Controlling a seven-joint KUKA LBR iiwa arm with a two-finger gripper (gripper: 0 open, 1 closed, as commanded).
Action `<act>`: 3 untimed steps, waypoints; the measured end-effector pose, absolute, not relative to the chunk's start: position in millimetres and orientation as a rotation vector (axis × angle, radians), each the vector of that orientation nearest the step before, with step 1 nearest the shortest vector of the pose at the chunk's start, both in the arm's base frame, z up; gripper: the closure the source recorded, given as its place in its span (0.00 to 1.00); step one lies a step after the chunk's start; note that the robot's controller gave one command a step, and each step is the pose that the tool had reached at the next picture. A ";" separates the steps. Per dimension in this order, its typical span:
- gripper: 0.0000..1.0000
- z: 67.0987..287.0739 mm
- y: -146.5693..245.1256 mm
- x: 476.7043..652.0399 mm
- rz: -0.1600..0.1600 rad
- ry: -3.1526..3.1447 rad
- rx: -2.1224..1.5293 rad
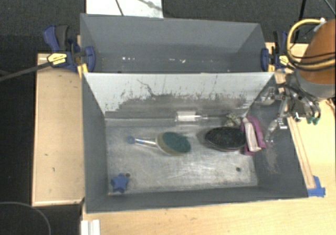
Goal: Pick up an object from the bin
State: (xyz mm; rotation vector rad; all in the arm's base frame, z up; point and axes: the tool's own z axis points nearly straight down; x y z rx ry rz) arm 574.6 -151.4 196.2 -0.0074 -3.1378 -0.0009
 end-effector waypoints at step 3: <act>0.00 118.4 -63.8 583.2 -0.002 -3.033 -0.849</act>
Offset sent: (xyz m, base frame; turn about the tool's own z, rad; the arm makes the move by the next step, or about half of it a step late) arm 0.0129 0.0466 -0.1262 0.0439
